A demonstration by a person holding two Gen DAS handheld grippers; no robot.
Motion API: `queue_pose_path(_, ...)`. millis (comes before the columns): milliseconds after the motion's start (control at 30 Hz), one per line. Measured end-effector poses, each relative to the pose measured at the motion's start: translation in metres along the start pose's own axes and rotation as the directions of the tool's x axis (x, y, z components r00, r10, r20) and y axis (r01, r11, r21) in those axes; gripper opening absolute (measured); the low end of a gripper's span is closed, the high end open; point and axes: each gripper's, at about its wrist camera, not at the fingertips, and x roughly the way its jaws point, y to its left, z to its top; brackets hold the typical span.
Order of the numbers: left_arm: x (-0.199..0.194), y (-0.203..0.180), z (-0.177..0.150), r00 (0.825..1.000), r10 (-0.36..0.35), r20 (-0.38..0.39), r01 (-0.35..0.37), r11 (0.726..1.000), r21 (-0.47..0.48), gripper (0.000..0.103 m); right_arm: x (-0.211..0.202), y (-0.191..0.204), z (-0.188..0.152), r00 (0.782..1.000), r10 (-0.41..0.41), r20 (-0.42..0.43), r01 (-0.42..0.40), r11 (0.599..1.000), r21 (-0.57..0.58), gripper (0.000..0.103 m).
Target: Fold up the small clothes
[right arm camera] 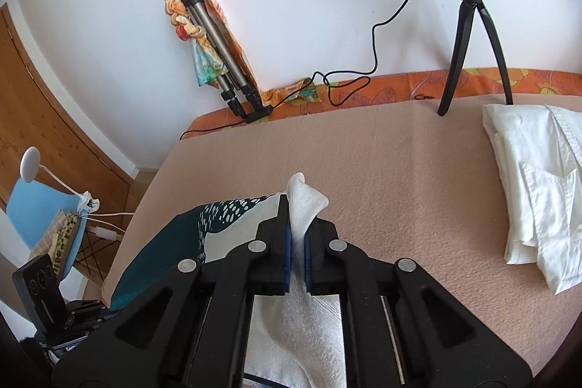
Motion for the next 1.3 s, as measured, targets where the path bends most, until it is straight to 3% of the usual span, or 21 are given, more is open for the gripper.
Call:
queue_pose_path(400,0.038,-0.053,0.037,0.995,-0.099,0.023,0.095,0.988,0.120,0.004,-0.084,-0.046,0.034,0.985,-0.125,0.115,0.127,0.992,-0.013,0.006)
queue_pose_path(867,0.122,-0.173,0.110,0.968,-0.244,0.055,0.216,0.927,0.306,0.004,-0.159,-0.157,0.094,0.926,-0.313,0.213,0.313,0.949,0.034,0.006)
queue_pose_path(1100,0.183,-0.216,0.119,0.963,-0.267,0.036,0.238,0.905,0.353,0.004,-0.163,-0.216,0.116,0.895,-0.390,0.215,0.392,0.919,0.034,0.006)
queue_pose_path(1300,0.243,-0.235,0.100,0.970,-0.240,-0.045,0.240,0.903,0.356,0.004,-0.125,-0.283,0.114,0.882,-0.447,0.149,0.444,0.894,0.056,0.006)
